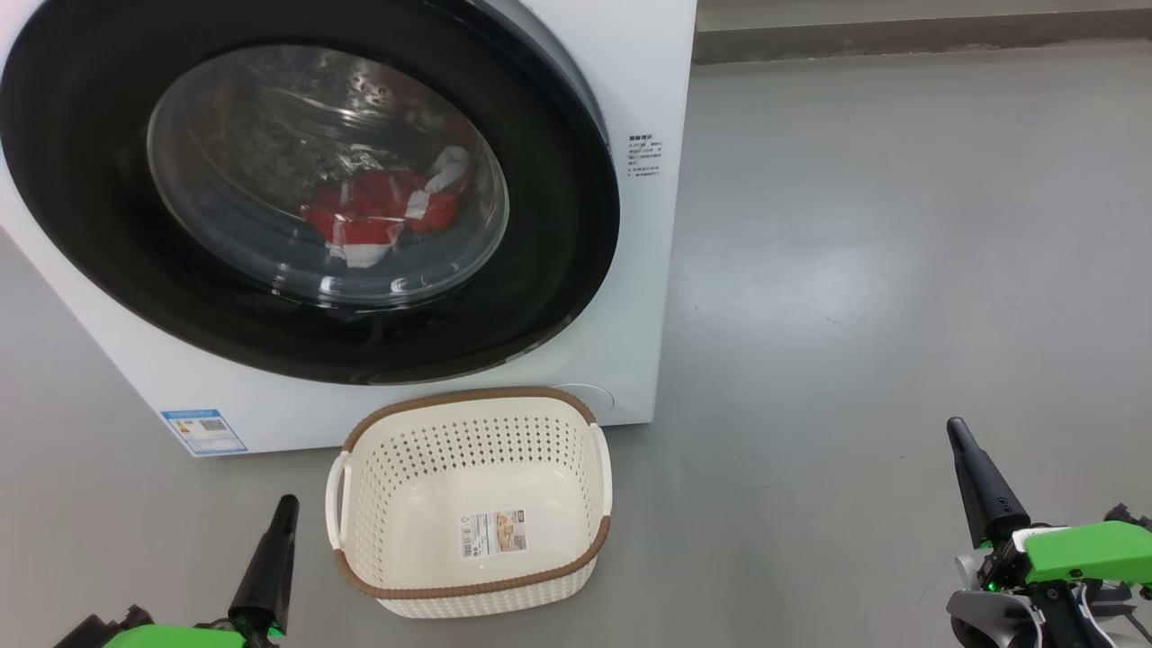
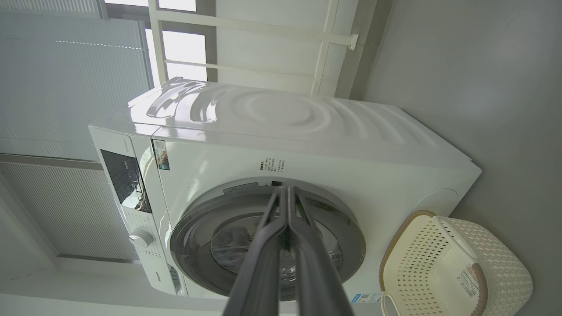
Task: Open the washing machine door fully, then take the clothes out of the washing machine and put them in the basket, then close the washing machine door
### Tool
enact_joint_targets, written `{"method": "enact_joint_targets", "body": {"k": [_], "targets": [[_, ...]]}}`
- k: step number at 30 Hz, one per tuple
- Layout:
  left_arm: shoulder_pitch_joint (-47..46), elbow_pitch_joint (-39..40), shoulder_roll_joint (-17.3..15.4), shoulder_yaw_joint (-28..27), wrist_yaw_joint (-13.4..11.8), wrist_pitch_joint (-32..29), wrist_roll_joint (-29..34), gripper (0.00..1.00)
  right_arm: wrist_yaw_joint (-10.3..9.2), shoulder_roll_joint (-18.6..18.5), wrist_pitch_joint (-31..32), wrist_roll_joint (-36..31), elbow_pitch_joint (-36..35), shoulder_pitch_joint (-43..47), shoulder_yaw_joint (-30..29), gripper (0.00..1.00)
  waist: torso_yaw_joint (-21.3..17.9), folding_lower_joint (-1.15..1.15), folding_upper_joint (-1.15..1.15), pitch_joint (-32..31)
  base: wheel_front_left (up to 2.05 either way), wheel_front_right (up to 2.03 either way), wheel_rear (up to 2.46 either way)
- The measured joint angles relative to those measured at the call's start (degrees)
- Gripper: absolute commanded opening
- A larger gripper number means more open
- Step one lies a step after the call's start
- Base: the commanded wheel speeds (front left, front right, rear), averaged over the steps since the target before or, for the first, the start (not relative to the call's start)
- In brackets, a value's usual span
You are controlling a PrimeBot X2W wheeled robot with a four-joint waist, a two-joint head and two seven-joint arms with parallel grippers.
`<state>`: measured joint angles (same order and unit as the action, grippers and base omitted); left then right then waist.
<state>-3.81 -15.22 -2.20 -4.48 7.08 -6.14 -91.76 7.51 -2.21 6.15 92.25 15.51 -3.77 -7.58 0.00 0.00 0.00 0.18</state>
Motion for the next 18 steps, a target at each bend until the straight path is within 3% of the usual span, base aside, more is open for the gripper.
{"method": "enact_joint_targets", "body": {"k": [6,7,18], "targets": [[0.0,0.0,0.0,0.0,0.0,0.0,0.0,0.0,0.0,0.0,0.0,0.0,0.0,0.0,0.0,0.0,0.0,0.0,0.0,0.0,0.0,0.0,0.0],[0.0,0.0,0.0,0.0,0.0,0.0,0.0,1.0,0.0,0.0,0.0,0.0,0.0,0.0,0.0,1.0,0.0,0.0,0.0,0.0,0.0,0.0,0.0],[2.85,-4.46,1.24,1.14,-0.07,0.25,0.09,1.0,0.0,1.7,-0.43,0.0,4.6,3.49,1.2,1.0,0.0,0.02,0.0,0.04,0.0,0.0,0.0]]}}
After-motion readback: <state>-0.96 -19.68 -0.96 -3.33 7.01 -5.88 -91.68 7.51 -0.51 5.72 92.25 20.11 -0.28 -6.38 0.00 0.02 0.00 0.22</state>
